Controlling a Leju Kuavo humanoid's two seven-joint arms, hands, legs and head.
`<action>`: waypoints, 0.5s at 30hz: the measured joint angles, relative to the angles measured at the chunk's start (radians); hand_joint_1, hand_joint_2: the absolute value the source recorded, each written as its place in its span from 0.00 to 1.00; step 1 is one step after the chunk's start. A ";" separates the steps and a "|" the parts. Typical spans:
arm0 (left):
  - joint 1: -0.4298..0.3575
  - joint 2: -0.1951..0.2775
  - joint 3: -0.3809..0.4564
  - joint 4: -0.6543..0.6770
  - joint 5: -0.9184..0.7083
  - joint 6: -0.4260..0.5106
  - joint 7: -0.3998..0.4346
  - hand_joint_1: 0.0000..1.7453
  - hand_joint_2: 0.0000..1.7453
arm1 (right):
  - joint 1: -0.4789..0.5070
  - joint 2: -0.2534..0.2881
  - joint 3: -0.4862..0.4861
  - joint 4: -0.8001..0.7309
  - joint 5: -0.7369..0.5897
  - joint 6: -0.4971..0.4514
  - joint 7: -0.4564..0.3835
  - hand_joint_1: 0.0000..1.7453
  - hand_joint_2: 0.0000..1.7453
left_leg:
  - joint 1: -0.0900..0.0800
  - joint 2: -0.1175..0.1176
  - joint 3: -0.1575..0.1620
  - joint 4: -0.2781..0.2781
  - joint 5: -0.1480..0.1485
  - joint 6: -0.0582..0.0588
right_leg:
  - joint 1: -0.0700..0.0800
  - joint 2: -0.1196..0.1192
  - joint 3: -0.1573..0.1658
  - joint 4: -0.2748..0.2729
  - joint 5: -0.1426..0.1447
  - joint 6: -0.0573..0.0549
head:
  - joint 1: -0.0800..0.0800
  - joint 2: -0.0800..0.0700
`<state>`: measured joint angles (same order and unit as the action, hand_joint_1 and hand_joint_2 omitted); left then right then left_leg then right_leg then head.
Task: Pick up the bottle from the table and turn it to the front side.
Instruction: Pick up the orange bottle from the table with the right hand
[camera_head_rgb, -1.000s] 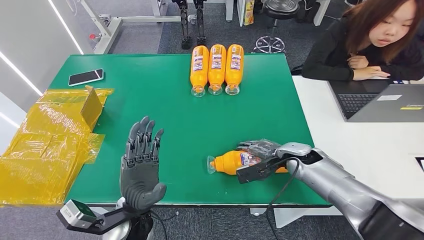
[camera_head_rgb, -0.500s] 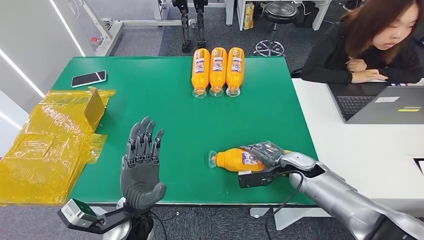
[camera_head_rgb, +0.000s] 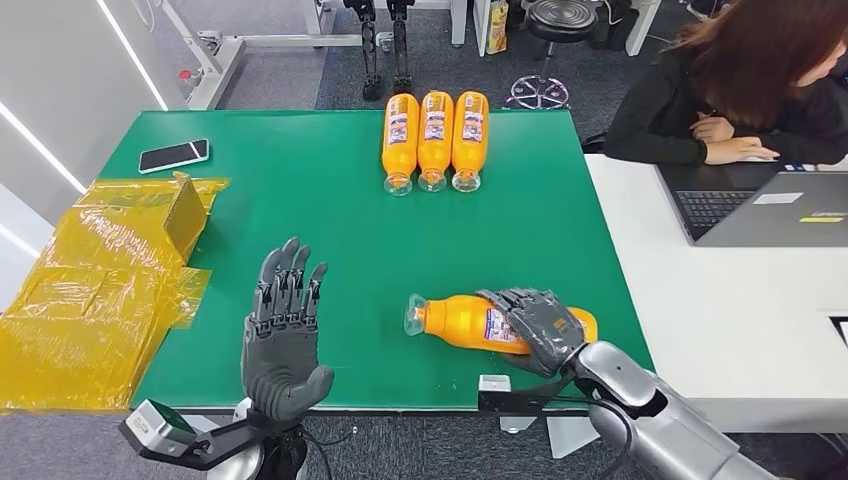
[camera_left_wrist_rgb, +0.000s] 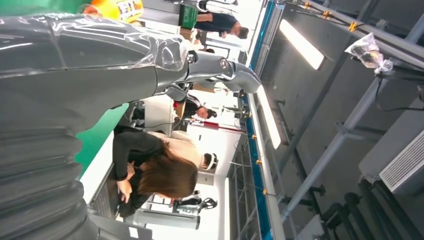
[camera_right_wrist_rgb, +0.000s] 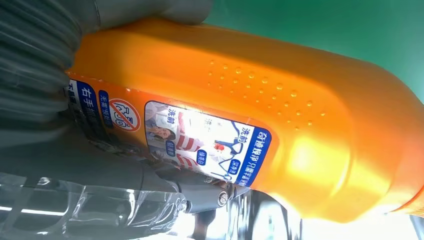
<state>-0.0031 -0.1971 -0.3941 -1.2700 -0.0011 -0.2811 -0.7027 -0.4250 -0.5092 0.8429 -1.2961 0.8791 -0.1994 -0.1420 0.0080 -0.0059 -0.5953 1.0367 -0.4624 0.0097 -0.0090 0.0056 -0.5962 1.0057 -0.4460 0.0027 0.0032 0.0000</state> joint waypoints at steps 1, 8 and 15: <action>-0.001 0.000 0.000 0.003 -0.001 0.000 0.000 0.00 1.00 | 0.017 0.005 -0.027 -0.039 0.023 -0.002 0.004 1.00 1.00 | 0.000 0.000 0.000 0.000 0.000 0.000 | 0.000 0.000 0.000 0.000 0.000 0.000 | 0.000 0.000; -0.037 -0.013 0.001 0.049 -0.008 0.006 0.000 0.00 1.00 | 0.104 0.032 -0.157 -0.250 0.078 -0.008 -0.016 1.00 1.00 | 0.000 0.000 -0.004 0.000 0.000 0.000 | 0.000 0.000 -0.003 0.000 0.000 0.000 | 0.000 0.000; -0.062 -0.033 0.001 0.095 0.004 -0.019 0.000 0.00 1.00 | 0.123 0.069 -0.196 -0.318 0.057 -0.016 -0.070 1.00 1.00 | 0.000 0.000 -0.004 0.000 0.000 0.000 | 0.000 0.000 -0.003 0.000 0.000 0.000 | 0.000 0.000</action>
<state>-0.0656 -0.2305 -0.3933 -1.1753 0.0028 -0.3001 -0.7027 -0.3023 -0.4403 0.6469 -1.6140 0.9365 -0.2151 -0.2120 0.0082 -0.0056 -0.5989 1.0365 -0.4624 0.0098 -0.0093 0.0057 -0.5996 1.0061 -0.4463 0.0028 0.0034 0.0000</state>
